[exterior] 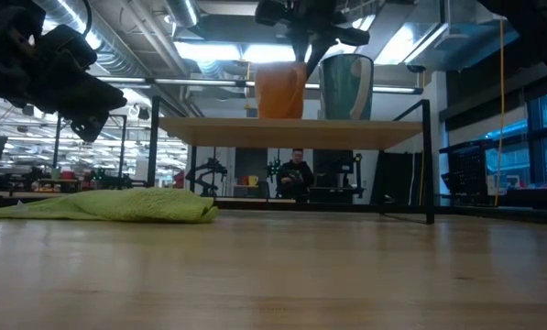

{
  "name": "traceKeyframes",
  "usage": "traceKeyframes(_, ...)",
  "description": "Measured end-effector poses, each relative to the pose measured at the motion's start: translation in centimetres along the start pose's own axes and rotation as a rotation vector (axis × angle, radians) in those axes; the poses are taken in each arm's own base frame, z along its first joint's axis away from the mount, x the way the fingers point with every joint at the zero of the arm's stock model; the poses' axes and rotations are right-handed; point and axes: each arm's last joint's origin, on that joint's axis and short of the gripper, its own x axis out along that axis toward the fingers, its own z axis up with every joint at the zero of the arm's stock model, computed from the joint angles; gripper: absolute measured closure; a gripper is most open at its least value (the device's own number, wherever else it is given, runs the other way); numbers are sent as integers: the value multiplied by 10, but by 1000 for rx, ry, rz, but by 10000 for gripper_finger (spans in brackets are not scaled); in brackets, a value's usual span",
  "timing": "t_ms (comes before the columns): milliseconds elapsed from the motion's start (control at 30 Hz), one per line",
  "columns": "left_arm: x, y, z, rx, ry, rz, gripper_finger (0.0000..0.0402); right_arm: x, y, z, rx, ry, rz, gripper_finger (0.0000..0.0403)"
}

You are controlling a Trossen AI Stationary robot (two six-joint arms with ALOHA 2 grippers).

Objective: Stack small to large cups/mugs on shelf
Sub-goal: Put the light orange mug on the shelf

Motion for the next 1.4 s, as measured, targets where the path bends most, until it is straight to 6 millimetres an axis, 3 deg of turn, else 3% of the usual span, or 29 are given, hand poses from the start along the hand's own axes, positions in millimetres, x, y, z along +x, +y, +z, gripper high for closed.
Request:
traceKeyframes(233, 0, 0, 0, 0, 1, -1, 358, 0, 0, 1, 2, -24, -7, 323)
traceKeyframes(1033, 0, 0, 0, -8, 1, -2, 358, -8, 9, 9, -108, -280, -10, 321)
traceKeyframes(1167, 0, 0, 0, -9, 1, -2, 358, -18, 18, 11, -136, -343, 91, 321)
traceKeyframes(1400, 0, 0, 0, -11, 1, -2, 358, -36, 41, 3, -132, -241, 434, 321)
